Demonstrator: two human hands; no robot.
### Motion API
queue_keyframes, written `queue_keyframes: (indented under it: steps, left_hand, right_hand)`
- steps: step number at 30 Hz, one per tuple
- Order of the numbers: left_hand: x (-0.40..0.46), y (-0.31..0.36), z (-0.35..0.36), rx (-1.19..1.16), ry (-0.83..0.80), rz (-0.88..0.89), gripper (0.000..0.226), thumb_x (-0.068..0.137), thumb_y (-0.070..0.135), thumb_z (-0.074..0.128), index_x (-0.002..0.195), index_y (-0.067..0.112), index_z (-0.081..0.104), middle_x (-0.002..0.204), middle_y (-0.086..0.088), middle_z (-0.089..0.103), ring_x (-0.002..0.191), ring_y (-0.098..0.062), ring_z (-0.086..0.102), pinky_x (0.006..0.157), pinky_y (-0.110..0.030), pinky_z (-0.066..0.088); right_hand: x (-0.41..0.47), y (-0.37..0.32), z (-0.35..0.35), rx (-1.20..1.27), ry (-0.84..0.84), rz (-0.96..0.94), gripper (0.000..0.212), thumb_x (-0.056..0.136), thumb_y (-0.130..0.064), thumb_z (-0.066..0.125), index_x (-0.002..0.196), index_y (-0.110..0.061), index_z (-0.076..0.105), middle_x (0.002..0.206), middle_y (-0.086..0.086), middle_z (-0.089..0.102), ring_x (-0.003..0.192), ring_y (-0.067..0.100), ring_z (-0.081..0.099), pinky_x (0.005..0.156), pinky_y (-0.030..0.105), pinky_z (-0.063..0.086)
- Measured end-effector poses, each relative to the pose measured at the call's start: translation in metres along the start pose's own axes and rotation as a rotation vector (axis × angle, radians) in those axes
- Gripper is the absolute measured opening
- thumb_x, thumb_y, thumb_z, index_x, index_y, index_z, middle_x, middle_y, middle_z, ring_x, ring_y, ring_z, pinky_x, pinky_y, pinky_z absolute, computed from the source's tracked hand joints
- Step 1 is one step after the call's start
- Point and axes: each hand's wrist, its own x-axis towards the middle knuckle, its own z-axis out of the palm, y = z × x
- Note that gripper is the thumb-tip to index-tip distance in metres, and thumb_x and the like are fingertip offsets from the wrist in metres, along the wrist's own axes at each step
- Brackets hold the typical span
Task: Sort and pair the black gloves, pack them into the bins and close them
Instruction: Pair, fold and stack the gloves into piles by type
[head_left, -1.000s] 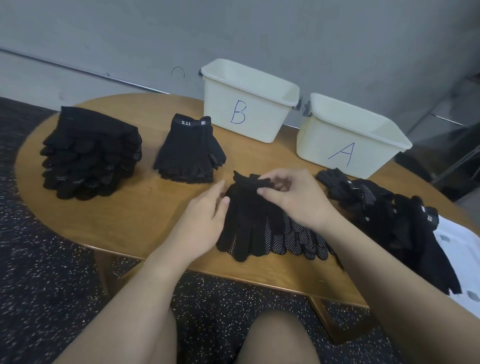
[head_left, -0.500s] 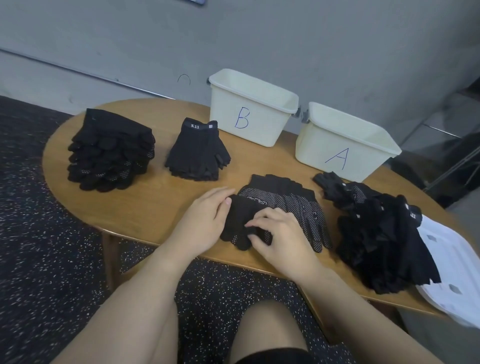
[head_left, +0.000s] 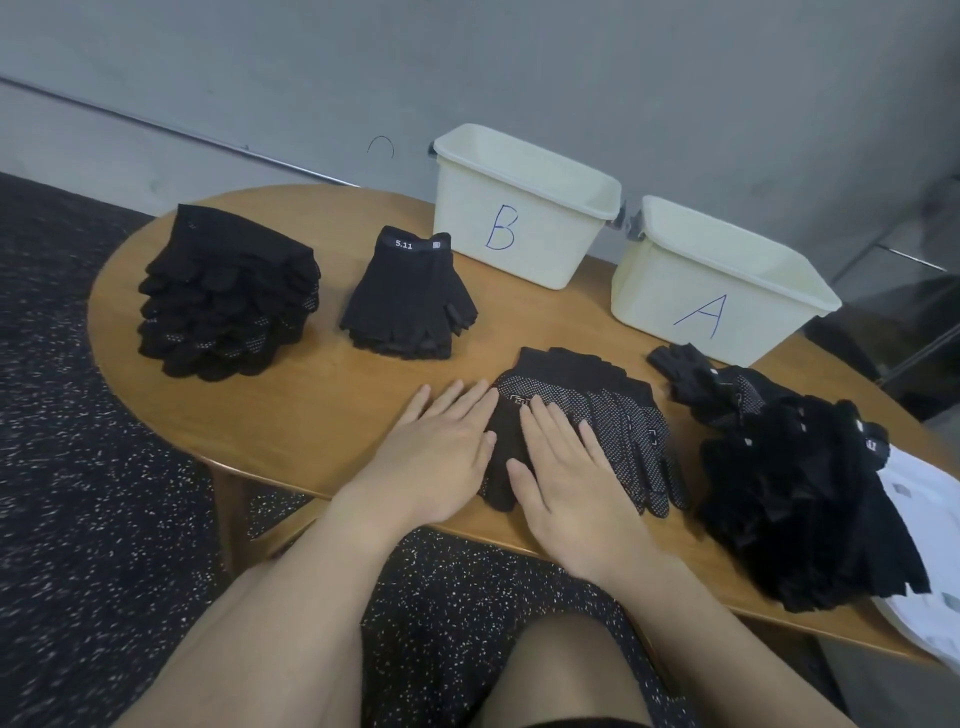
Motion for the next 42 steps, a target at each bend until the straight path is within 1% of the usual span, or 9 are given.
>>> queue_keyframes:
  steps: [6, 9, 13, 19, 29, 32, 34, 37, 42]
  left_hand:
    - [0.006, 0.003, -0.005, -0.099, 0.063, -0.003, 0.059, 0.106, 0.034, 0.029, 0.164, 0.022, 0.022, 0.168, 0.008, 0.026, 0.156, -0.011, 0.014, 0.130, -0.043, -0.001]
    - [0.012, -0.001, -0.011, -0.202, 0.119, -0.012, 0.049, 0.108, 0.040, 0.036, 0.155, 0.025, 0.040, 0.154, 0.011, 0.045, 0.146, -0.011, 0.031, 0.127, -0.040, 0.009]
    - [0.021, -0.008, -0.017, -0.235, 0.155, -0.028, 0.042, 0.105, 0.045, 0.049, 0.143, 0.029, 0.053, 0.136, 0.014, 0.054, 0.136, -0.012, 0.039, 0.120, -0.038, 0.021]
    - [0.030, -0.006, -0.018, -0.184, 0.084, -0.032, 0.046, 0.102, 0.048, 0.053, 0.144, 0.030, 0.050, 0.133, 0.010, 0.047, 0.136, -0.016, 0.031, 0.122, -0.042, 0.015]
    - [0.018, -0.006, -0.018, -0.269, 0.190, -0.077, 0.023, 0.092, 0.055, 0.066, 0.100, 0.035, 0.059, 0.093, 0.023, 0.048, 0.106, -0.013, 0.039, 0.097, -0.036, 0.027]
    - [0.004, -0.004, -0.018, -0.449, 0.201, -0.121, 0.015, 0.092, 0.049, 0.069, 0.094, 0.040, 0.058, 0.095, 0.021, 0.052, 0.108, -0.016, 0.039, 0.092, -0.036, 0.033]
    - [-0.006, -0.005, -0.024, -0.654, 0.208, -0.129, 0.017, 0.091, 0.042, 0.073, 0.085, 0.038, 0.057, 0.095, 0.012, 0.064, 0.107, -0.020, 0.055, 0.089, -0.042, 0.050]
    - [-0.021, -0.008, -0.039, -0.940, 0.285, -0.110, 0.017, 0.092, 0.028, 0.076, 0.086, 0.027, 0.060, 0.092, 0.003, 0.074, 0.093, -0.020, 0.071, 0.083, -0.051, 0.060]
    - [-0.044, -0.010, -0.070, -1.371, 0.377, -0.168, 0.017, 0.093, 0.023, 0.076, 0.105, 0.017, 0.066, 0.103, 0.000, 0.080, 0.097, -0.018, 0.077, 0.082, -0.037, 0.062]
  right_hand:
    - [-0.005, 0.007, 0.000, -0.005, 0.002, 0.067, 0.078, 0.101, -0.062, 0.007, 0.166, -0.019, 0.000, 0.173, -0.005, -0.004, 0.156, 0.005, -0.013, 0.126, 0.035, -0.015]
    - [0.002, 0.011, -0.010, 0.070, 0.087, 0.090, 0.070, 0.103, -0.058, 0.022, 0.161, -0.019, 0.032, 0.167, -0.005, 0.031, 0.155, 0.007, 0.018, 0.127, 0.036, -0.011]
    - [0.021, 0.016, -0.020, 0.090, 0.237, 0.115, 0.042, 0.101, -0.046, 0.051, 0.131, -0.021, 0.066, 0.131, -0.007, 0.067, 0.127, 0.013, 0.057, 0.126, 0.038, 0.005]
    - [0.037, 0.025, -0.022, 0.168, 0.159, 0.081, 0.048, 0.094, -0.042, 0.068, 0.137, -0.023, 0.061, 0.116, -0.008, 0.065, 0.116, 0.017, 0.058, 0.123, 0.043, 0.023]
    - [0.044, 0.024, -0.036, 0.182, 0.007, 0.089, 0.036, 0.094, -0.041, 0.068, 0.127, -0.028, 0.067, 0.105, -0.008, 0.055, 0.112, 0.019, 0.051, 0.105, 0.040, 0.036]
    - [0.040, 0.018, -0.045, 0.217, -0.019, 0.054, 0.011, 0.094, -0.035, 0.070, 0.103, -0.029, 0.071, 0.095, -0.007, 0.054, 0.103, 0.020, 0.051, 0.094, 0.038, 0.039]
    - [0.036, 0.013, -0.055, 0.347, -0.002, 0.016, 0.006, 0.093, -0.030, 0.072, 0.089, -0.026, 0.068, 0.096, -0.005, 0.057, 0.098, 0.015, 0.055, 0.088, 0.033, 0.043]
    - [0.029, 0.001, -0.072, 0.647, 0.013, -0.018, 0.007, 0.094, -0.024, 0.073, 0.088, -0.020, 0.072, 0.093, -0.005, 0.073, 0.090, 0.010, 0.068, 0.083, 0.029, 0.054]
    - [0.037, -0.032, -0.088, 0.991, 0.085, -0.076, 0.006, 0.095, -0.021, 0.074, 0.090, -0.020, 0.077, 0.089, 0.001, 0.079, 0.082, 0.013, 0.075, 0.068, 0.018, 0.055]
